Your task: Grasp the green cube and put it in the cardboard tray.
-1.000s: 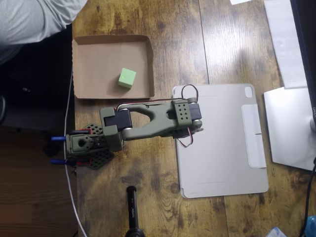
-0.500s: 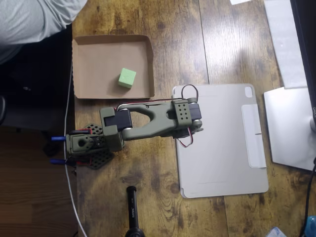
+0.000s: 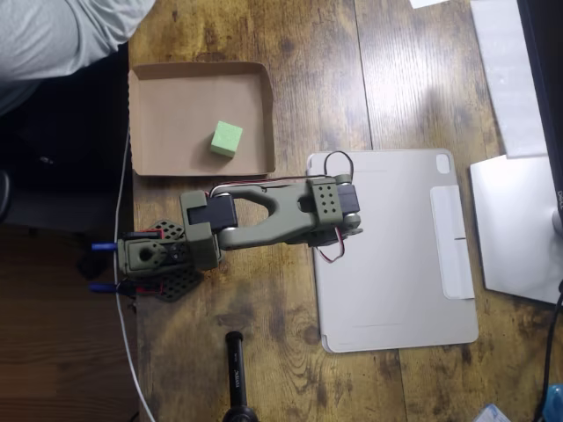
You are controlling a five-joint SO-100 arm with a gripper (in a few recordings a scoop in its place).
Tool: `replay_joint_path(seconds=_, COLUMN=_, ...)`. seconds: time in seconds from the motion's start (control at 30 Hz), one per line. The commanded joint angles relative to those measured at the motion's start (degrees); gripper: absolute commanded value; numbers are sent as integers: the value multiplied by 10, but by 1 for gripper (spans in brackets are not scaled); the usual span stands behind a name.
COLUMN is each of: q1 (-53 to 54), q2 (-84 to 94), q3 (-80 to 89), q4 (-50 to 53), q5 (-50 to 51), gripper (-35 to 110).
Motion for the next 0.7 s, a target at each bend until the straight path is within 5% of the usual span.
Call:
replay_joint_path(seconds=0.0, q1=14, q2=6, q3=13, q4=-7, q5=6, gripper=0)
replay_joint_path(seconds=0.67, q1=-3, q2=8, q3=23, q4=-16, q5=1, gripper=0)
